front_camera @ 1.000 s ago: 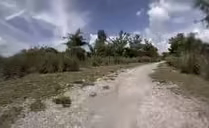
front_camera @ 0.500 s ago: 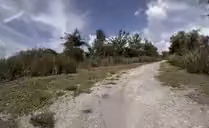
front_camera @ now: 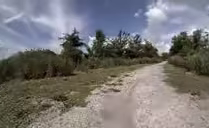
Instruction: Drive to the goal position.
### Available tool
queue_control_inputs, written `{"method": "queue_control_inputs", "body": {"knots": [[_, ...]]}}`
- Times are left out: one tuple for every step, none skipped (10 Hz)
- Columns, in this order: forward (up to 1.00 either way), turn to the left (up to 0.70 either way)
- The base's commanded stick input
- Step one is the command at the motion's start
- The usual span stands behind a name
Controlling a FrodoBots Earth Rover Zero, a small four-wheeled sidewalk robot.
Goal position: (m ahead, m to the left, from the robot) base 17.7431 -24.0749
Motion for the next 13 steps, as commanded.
{"method": "queue_control_inputs", "body": {"knots": [[0.83, 0.0], [0.84, 0.0], [0.83, 0.0], [0.82, 0.0], [0.82, 0.0], [0.82, 0.0], [0.83, 0.0], [0.83, 0.0], [0.83, -0.03], [0.83, -0.12], [0.84, -0.25], [0.84, -0.34], [0.84, -0.34]]}}
